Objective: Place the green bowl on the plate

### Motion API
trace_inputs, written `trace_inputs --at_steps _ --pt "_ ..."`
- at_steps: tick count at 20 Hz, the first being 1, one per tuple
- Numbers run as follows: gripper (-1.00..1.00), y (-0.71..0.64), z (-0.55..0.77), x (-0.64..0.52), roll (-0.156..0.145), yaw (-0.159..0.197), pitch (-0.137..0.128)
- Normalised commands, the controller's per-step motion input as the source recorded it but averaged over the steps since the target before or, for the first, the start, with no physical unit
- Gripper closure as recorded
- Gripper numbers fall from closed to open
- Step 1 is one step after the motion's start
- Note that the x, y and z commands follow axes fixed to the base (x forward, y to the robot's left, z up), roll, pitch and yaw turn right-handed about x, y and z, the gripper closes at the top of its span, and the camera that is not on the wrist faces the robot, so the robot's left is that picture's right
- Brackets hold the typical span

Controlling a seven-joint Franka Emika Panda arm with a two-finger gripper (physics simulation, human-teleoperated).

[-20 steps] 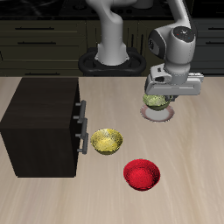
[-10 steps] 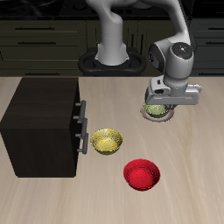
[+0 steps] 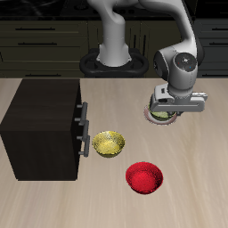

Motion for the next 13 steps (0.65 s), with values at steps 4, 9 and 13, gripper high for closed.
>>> trace_inputs --at_steps 4,9,13 --pt "-1.0 0.05 0.12 -0.03 0.03 0.008 -0.021" --pt "-1.0 -0.13 0.13 0.0 -0.011 -0.01 -0.004" --pt "-1.0 -0.44 0.36 0.02 -0.069 -0.002 -0.036"
